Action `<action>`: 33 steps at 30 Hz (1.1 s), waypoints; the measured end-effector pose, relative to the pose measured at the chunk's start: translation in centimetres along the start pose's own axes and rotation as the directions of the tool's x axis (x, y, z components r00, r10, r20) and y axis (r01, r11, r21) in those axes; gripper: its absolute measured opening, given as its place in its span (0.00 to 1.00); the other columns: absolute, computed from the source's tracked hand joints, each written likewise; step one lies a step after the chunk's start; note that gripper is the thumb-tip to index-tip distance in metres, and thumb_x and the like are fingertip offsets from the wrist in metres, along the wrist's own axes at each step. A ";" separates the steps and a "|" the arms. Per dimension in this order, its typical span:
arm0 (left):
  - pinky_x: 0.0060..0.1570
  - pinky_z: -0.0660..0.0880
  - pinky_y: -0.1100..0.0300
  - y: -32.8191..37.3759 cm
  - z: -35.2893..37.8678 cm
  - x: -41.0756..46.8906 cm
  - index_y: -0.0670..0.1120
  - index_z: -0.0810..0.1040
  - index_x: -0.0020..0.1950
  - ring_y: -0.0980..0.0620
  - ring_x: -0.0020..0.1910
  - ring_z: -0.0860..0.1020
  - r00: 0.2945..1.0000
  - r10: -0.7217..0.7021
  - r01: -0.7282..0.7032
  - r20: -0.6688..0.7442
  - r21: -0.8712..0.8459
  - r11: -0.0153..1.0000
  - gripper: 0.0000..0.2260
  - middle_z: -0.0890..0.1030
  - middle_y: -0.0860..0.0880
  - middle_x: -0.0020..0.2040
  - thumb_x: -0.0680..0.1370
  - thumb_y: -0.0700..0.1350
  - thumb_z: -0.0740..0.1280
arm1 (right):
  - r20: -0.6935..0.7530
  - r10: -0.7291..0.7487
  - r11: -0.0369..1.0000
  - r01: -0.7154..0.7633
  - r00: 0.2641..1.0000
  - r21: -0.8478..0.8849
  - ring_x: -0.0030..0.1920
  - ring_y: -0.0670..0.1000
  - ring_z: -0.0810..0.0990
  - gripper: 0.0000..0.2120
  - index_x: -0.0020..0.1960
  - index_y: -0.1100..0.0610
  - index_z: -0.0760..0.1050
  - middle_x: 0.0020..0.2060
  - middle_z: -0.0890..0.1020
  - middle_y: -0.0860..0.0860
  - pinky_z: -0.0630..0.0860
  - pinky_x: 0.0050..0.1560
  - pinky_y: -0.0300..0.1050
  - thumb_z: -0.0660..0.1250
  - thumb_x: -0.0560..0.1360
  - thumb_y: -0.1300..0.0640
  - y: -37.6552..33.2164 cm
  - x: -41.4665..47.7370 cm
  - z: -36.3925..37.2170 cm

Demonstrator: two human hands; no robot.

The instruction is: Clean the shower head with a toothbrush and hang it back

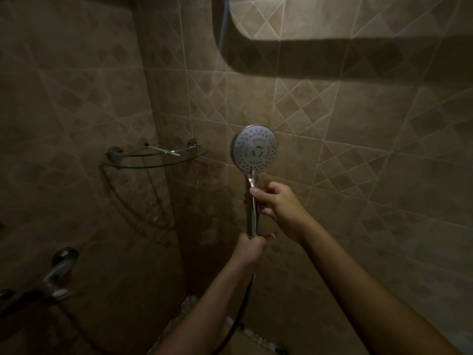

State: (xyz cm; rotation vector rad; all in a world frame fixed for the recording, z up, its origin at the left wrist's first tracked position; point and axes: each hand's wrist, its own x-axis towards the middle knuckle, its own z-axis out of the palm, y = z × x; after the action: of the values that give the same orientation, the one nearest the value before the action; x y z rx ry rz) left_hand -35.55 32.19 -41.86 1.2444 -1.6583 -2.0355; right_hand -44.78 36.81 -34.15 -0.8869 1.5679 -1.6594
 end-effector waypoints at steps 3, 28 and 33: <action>0.49 0.79 0.53 0.1 -0.2 0.0 0.41 0.71 0.66 0.49 0.51 0.81 0.999 0.031 -0.030 0.042 -0.003 1.000 0.18 0.80 0.47 0.50 0.79 0.46 0.68 | -0.012 0.028 0.997 -0.027 1.000 0.074 0.58 0.60 0.82 0.10 0.57 0.67 0.76 0.54 0.82 0.62 0.78 0.61 0.56 0.64 0.81 0.60 0.2 0.1 0.0; 0.65 0.71 0.46 0.3 -0.7 -2.3 0.44 0.60 0.77 0.42 0.68 0.73 0.997 0.039 -0.037 0.066 -0.031 0.999 0.34 0.73 0.43 0.71 0.76 0.51 0.72 | -0.041 -0.129 0.951 0.112 0.991 -0.289 0.51 0.57 0.84 0.21 0.58 0.61 0.76 0.50 0.83 0.61 0.83 0.55 0.54 0.78 0.71 0.52 0.5 -0.7 -0.2; 0.53 0.80 0.46 0.2 -0.6 -2.4 0.43 0.71 0.71 0.45 0.49 0.82 0.993 0.091 -0.093 0.075 0.025 0.995 0.28 0.82 0.42 0.50 0.75 0.54 0.71 | 0.071 -0.086 0.986 0.095 0.994 -0.135 0.53 0.52 0.85 0.09 0.58 0.62 0.76 0.50 0.84 0.60 0.81 0.52 0.47 0.69 0.79 0.61 0.6 -0.3 -0.3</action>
State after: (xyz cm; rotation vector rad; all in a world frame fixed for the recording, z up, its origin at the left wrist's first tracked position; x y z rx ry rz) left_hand -33.70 33.24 -40.64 1.0928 -1.7487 -2.0326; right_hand -44.90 37.22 -34.82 -1.0877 1.6348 -1.5823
